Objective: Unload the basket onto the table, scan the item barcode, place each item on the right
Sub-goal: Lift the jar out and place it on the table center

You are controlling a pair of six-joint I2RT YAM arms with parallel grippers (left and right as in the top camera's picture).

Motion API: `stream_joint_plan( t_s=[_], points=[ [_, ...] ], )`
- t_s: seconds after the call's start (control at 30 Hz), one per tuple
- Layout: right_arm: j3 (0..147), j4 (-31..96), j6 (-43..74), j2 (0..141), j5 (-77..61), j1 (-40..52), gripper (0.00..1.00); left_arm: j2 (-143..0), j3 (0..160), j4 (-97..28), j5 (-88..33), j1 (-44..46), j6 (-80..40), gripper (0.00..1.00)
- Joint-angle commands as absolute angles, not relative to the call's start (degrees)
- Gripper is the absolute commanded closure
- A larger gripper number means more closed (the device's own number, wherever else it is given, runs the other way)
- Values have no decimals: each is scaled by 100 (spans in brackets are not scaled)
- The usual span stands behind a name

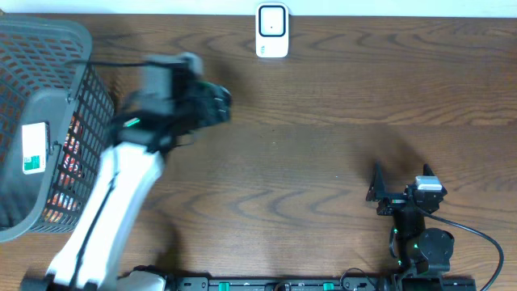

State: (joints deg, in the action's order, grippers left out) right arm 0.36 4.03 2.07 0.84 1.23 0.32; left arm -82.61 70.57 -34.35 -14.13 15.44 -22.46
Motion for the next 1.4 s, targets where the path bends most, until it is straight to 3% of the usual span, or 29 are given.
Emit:
stream_joint_plan(
  t_s=[0.0,0.3,0.73,0.87,1.07,1.2,1.37],
  points=[
    [30,425,119,38,119,-8,1,-8932,7035,-3376,-298,1988,-2147,25],
    [30,425,119,38,119,-8,1,-10497,7035,-3061,-86,2335,-2176,25],
    [30,425,121,38,119,-8,1,-10829,7035,-2777,-84,2436,-2174,25],
    [30,425,119,38,119,-8,1,-10792,7072,-2751,-80,2416,-2171,5],
    [30,425,119,38,119,-8,1,-9924,7754,-3579,-30,2329,-1907,0],
    [30,425,119,38,119,-8,1,-8641,9083,-4925,899,2145,-1533,0],
    [30,425,119,38,121,-8,1,-7572,11034,-5881,1614,687,-1225,2]
  ],
)
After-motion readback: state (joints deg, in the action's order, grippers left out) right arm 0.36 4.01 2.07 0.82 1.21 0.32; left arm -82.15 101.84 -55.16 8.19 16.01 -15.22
